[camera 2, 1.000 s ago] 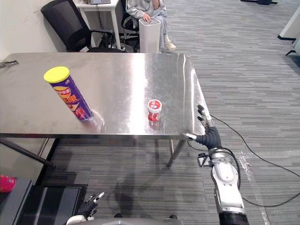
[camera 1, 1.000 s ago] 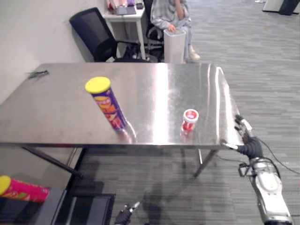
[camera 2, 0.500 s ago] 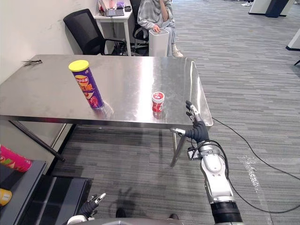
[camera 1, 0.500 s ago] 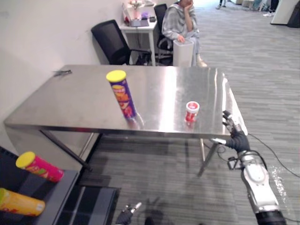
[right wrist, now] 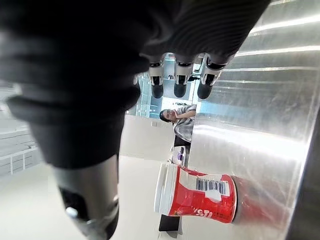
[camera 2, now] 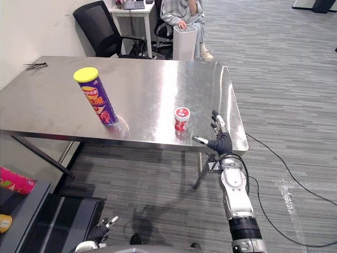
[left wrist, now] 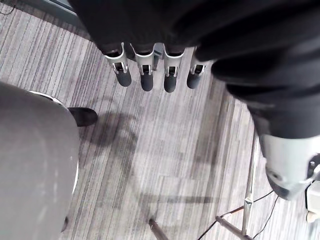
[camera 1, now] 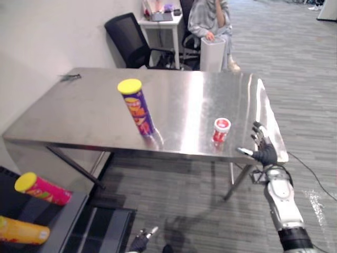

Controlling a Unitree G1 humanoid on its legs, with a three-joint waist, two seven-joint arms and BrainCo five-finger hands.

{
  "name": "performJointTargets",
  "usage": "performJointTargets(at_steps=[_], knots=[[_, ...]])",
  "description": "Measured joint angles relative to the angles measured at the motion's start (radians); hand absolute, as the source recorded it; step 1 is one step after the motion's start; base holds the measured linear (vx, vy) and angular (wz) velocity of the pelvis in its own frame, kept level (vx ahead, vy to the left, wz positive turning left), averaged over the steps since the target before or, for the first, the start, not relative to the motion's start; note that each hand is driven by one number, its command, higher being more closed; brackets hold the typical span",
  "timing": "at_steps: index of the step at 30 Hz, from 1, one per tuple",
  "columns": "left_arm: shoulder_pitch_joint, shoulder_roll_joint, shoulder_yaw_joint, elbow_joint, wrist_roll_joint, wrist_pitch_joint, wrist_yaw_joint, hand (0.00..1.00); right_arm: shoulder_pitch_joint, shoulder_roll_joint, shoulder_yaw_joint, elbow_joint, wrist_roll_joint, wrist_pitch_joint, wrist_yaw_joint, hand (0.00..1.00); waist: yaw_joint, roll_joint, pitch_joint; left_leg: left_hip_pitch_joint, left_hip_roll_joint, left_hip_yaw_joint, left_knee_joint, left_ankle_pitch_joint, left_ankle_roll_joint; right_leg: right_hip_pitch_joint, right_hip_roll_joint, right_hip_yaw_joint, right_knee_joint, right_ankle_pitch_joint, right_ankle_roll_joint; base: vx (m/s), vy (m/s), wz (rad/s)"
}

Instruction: Put the gum and the chips on the shelf.

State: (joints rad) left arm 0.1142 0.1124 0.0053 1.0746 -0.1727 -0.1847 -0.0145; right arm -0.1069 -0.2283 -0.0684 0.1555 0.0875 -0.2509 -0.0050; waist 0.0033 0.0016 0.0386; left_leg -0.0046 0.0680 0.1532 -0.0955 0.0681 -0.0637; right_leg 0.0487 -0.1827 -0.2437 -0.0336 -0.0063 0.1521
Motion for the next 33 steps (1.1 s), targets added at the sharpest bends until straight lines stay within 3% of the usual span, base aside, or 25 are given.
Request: performJointTargets(at_steps=[16, 26, 33], knots=[[0.002, -0.001, 0.002, -0.001, 0.0, 0.0, 0.008, 0.0, -0.009, 0.003, -0.003, 0.024, 0.0, 0.001, 0.0, 0.0, 0.003, 0.0, 0.003, 0.007, 0.004, -0.003, -0.005, -0.015, -0.01, 0.007, 0.004, -0.001, -0.001, -0.009, -0.011, -0.03, -0.001, 0.0], [-0.003, -0.001, 0.0, -0.004, -0.001, 0.0, 0.008, 0.0, -0.142, 0.003, 0.022, 0.205, 0.004, 0.025, -0.017, 0.0, 0.021, 0.002, 0.013, 0.008, 0.006, -0.005, 0.0, -0.011, -0.005, 0.01, 0.008, -0.008, -0.005, -0.009, -0.01, 0.04, -0.01, 0.0], [-0.005, -0.001, -0.001, -0.021, -0.001, 0.0, 0.009, 0.0, -0.208, 0.003, 0.083, 0.24, 0.01, 0.032, -0.022, 0.0, 0.028, 0.009, 0.04, -0.004, 0.004, -0.028, -0.006, -0.01, -0.005, 0.006, 0.006, -0.026, 0.0, -0.012, -0.013, -0.02, 0.001, 0.09]])
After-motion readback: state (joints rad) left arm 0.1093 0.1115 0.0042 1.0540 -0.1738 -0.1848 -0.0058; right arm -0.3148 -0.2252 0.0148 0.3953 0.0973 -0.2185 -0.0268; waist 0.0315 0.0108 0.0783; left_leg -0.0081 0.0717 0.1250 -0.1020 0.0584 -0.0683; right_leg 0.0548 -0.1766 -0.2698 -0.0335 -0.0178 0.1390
